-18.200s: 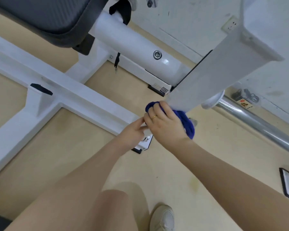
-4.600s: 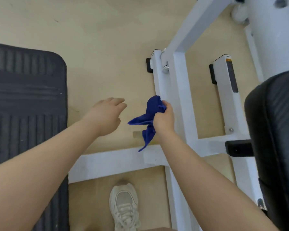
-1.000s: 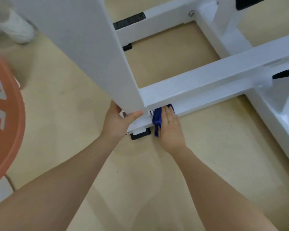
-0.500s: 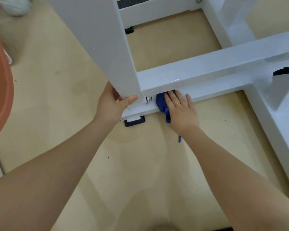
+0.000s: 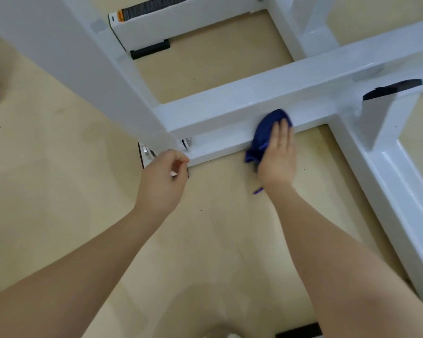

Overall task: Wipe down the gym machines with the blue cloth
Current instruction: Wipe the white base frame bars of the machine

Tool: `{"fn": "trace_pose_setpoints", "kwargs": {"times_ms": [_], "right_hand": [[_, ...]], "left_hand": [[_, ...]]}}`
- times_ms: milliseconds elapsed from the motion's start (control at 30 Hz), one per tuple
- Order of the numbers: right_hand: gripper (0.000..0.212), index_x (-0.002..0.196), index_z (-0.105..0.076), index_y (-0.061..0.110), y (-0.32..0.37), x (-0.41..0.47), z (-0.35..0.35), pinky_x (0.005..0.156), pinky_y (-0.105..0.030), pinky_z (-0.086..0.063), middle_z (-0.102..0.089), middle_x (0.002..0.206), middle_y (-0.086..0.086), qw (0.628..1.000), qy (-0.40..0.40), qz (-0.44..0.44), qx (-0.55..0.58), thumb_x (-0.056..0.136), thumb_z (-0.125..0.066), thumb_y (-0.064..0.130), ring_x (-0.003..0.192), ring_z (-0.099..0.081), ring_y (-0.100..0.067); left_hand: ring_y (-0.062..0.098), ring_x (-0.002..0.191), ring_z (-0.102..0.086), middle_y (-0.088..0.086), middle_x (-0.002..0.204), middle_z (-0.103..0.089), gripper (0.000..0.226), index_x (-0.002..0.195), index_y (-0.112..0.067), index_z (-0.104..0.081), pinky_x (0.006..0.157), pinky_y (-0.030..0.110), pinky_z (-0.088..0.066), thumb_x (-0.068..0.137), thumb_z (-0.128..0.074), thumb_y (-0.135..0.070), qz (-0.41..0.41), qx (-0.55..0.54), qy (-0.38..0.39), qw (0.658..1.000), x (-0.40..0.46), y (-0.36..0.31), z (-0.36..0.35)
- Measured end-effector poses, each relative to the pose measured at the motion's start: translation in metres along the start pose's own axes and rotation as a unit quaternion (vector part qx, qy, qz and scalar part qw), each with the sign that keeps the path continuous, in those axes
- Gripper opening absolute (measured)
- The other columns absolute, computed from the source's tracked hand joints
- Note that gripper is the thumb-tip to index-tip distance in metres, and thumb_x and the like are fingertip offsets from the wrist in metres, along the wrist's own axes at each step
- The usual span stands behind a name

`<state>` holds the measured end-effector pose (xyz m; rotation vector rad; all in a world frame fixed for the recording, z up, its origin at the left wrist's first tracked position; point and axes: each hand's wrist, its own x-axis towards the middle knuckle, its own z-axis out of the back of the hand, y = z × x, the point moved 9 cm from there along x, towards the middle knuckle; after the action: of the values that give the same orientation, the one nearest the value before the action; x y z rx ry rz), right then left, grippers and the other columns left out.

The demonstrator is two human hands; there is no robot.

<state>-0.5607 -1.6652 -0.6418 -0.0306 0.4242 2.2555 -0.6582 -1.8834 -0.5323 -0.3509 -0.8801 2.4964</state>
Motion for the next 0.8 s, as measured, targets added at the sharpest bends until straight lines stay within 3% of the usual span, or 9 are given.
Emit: {"fn": "trace_pose_setpoints", "kwargs": {"times_ms": [67,167,233,333,433,533,667,700,800], "right_hand": [[0.094,0.149,0.005,0.007,-0.018,0.011,0.007,0.114,-0.023,-0.001,0.009,0.158,-0.004,0.995,0.005,-0.050,0.090,0.085,-0.063,0.008,0.145,0.010,-0.023],[0.083,0.149,0.004,0.006,-0.024,0.020,0.014,0.112,-0.017,-0.001,0.012,0.158,-0.005,0.945,-0.017,-0.123,0.303,0.083,-0.041,-0.017,0.145,0.009,-0.021],[0.075,0.150,0.005,0.010,-0.019,0.012,0.009,0.118,-0.030,-0.006,0.010,0.158,-0.004,0.885,-0.036,-0.179,0.429,0.089,-0.031,-0.014,0.146,0.001,-0.020],[0.067,0.150,-0.003,0.019,0.000,-0.009,-0.015,0.114,-0.043,-0.026,-0.015,0.155,-0.011,0.790,-0.014,-0.242,0.563,0.095,-0.038,0.008,0.139,-0.028,-0.029],[0.075,0.150,0.003,0.028,-0.003,-0.002,-0.028,0.113,-0.044,-0.026,-0.019,0.155,-0.004,0.760,0.045,-0.266,0.592,0.092,-0.044,0.022,0.128,-0.036,-0.022],[0.052,0.149,-0.012,0.032,-0.043,0.018,-0.018,0.113,-0.038,-0.025,-0.030,0.149,0.004,0.734,0.051,-0.367,0.569,0.101,-0.030,0.043,0.134,-0.033,-0.022],[0.046,0.146,-0.018,0.036,-0.036,0.004,-0.014,0.104,-0.038,-0.038,-0.040,0.142,-0.001,0.693,0.062,-0.374,0.614,0.102,-0.031,0.038,0.125,-0.045,-0.025],[0.050,0.147,-0.014,0.035,-0.029,0.001,-0.017,0.095,-0.036,-0.043,-0.039,0.143,-0.001,0.711,0.074,-0.351,0.605,0.101,-0.034,0.034,0.123,-0.046,-0.026],[0.058,0.149,-0.012,0.027,-0.033,0.009,-0.016,0.081,-0.030,-0.041,-0.038,0.141,-0.001,0.682,0.049,-0.357,0.636,0.099,-0.041,0.021,0.117,-0.047,-0.022]], "left_hand": [[0.010,0.082,-0.051,0.002,0.101,-0.061,0.021,0.101,-0.011,-0.059,0.067,0.018,-0.042,0.087,-0.044,-0.006,-0.170,0.080,0.019,0.982,0.003,-0.047,-0.010],[0.024,0.119,-0.045,0.011,0.132,-0.052,0.047,0.125,-0.009,-0.047,0.091,0.038,-0.044,0.078,-0.044,-0.002,-0.358,0.211,0.026,0.909,0.005,-0.094,-0.035],[0.028,0.135,-0.027,0.014,0.148,-0.034,0.065,0.139,-0.005,-0.035,0.109,0.039,-0.024,0.076,-0.050,0.000,-0.334,0.281,0.034,0.899,0.016,-0.100,-0.039],[0.022,0.145,-0.005,0.007,0.157,-0.006,0.079,0.149,-0.010,-0.009,0.114,0.030,0.001,0.082,-0.051,-0.004,-0.228,0.302,0.056,0.924,0.033,-0.083,-0.034],[0.024,0.145,-0.009,0.007,0.157,-0.009,0.081,0.148,-0.009,-0.011,0.114,0.031,-0.001,0.079,-0.052,-0.002,-0.224,0.307,0.064,0.923,0.033,-0.077,-0.037],[0.028,0.143,-0.015,0.011,0.155,-0.015,0.085,0.147,-0.007,-0.017,0.114,0.034,-0.007,0.072,-0.054,0.005,-0.238,0.301,0.073,0.921,0.035,-0.076,-0.041],[0.028,0.144,-0.012,0.011,0.156,-0.012,0.087,0.147,-0.007,-0.015,0.115,0.035,-0.006,0.071,-0.053,0.008,-0.237,0.304,0.077,0.920,0.033,-0.077,-0.039],[0.028,0.144,-0.011,0.011,0.156,-0.011,0.086,0.147,-0.008,-0.013,0.115,0.035,-0.005,0.072,-0.053,0.007,-0.231,0.304,0.081,0.921,0.033,-0.077,-0.038],[0.025,0.145,-0.003,0.008,0.157,-0.003,0.086,0.148,-0.011,-0.006,0.114,0.031,0.002,0.075,-0.050,0.005,-0.235,0.295,0.085,0.922,0.033,-0.082,-0.038]]}}
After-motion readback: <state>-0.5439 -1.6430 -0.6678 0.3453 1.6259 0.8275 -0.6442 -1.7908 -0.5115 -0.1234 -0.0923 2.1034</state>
